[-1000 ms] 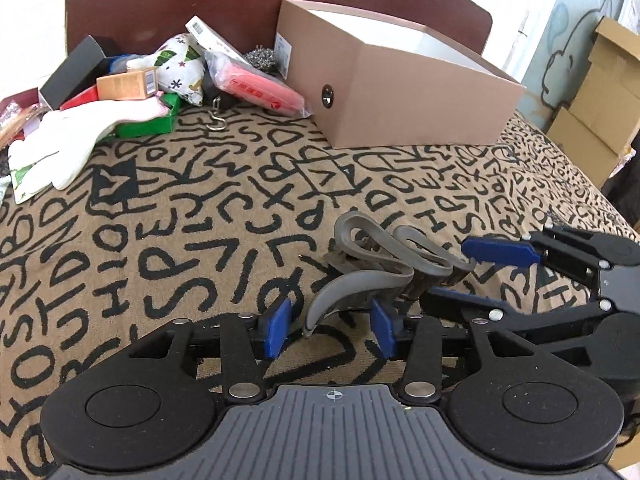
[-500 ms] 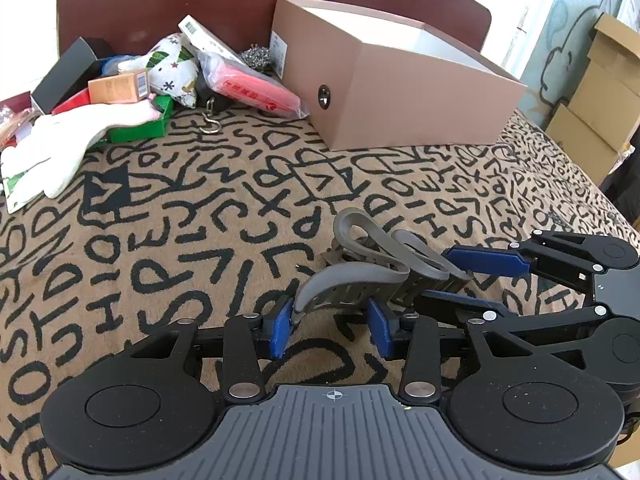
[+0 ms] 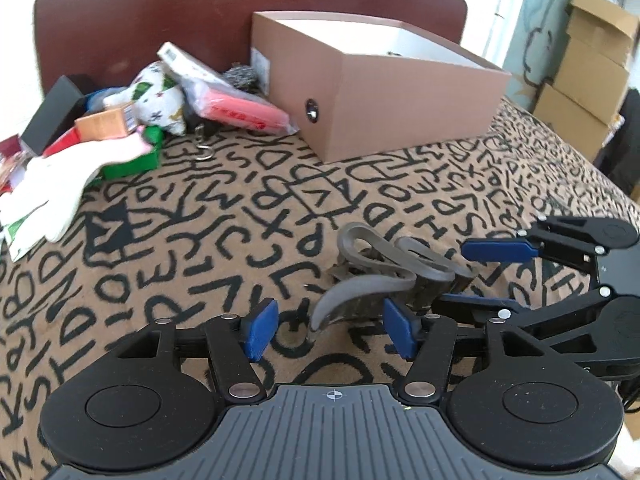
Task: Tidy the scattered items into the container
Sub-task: 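Lift the claw clip with the left tool and carry it toward the box, then lower the claw clip into the box and open the left tool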
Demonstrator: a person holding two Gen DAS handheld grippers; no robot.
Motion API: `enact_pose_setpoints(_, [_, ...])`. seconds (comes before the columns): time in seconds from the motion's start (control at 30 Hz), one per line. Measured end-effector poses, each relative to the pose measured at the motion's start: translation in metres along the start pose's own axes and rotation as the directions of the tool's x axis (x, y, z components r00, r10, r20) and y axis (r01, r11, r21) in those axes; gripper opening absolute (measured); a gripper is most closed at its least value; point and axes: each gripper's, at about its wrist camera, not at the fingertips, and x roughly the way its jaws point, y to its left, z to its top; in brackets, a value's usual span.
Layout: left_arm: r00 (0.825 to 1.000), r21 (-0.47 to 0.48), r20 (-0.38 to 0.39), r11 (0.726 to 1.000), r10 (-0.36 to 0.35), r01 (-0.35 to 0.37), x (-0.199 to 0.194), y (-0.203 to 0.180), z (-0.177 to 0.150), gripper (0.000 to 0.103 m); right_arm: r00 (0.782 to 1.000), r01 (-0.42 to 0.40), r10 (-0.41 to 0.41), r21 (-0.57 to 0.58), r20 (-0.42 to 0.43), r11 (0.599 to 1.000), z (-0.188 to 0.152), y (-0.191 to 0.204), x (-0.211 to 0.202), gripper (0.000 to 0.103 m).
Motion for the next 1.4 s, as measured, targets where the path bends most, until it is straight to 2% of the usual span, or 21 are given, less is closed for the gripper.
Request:
enact_pose_setpoints(0.07, [1.000,0.004,-0.015,1.000,-0.015,0.015,0.006,-0.001,0.000,0.071,1.000,-0.012,0.012,-0.015,0.002,1.000,0.000,0.002,0.002,0.058])
enact_pose_setpoints(0.13, [0.999,0.000,-0.022,1.000,-0.025,0.025,0.009,-0.002,0.000,0.063,0.999,-0.031,0.031,-0.023,-0.009,0.999,0.002,0.003,0.006,0.051])
enact_pose_setpoints(0.23, [1.000,0.009,-0.018,1.000,-0.012,0.012,0.009,-0.004,0.001,0.052,1.000,-0.020,0.020,-0.040,-0.014,0.999,0.003,0.006,0.007,0.048])
enact_pose_setpoints(0.3, [1.000,-0.002,-0.018,1.000,-0.016,0.016,0.008,-0.002,0.002,0.050,1.000,-0.018,0.018,-0.030,-0.007,0.999,0.005,0.004,0.005,0.044])
enact_pose_setpoints(0.4, [1.000,-0.019,-0.012,1.000,-0.022,0.022,0.004,-0.002,0.005,0.050,1.000,-0.019,0.019,-0.045,0.004,0.999,0.008,0.003,0.002,0.043])
enact_pose_setpoints(0.67, [0.999,0.026,0.055,1.000,0.000,-0.002,-0.012,-0.009,0.028,0.050,0.998,0.006,0.000,-0.089,0.062,0.996,0.029,-0.002,-0.012,0.043])
enact_pose_setpoints(0.83, [0.992,0.071,0.123,0.997,-0.003,-0.005,-0.022,-0.018,0.058,0.050,0.991,0.052,-0.037,-0.114,0.127,0.992,0.050,-0.014,-0.025,0.043])
enact_pose_setpoints(1.07, [0.977,0.129,0.213,0.992,-0.018,-0.010,-0.028,-0.036,0.109,0.050,0.969,0.142,-0.110,-0.136,0.220,0.980,0.084,-0.039,-0.039,0.043])
enact_pose_setpoints(1.23, [0.971,0.139,0.237,0.990,-0.032,-0.002,-0.019,-0.046,0.145,0.051,0.957,0.181,-0.144,-0.131,0.253,0.975,0.105,-0.063,-0.038,0.043])
enact_pose_setpoints(1.4, [0.971,0.131,0.232,0.991,-0.053,0.023,0.003,-0.052,0.179,0.051,0.954,0.205,-0.168,-0.130,0.250,0.970,0.124,-0.094,-0.027,0.043])
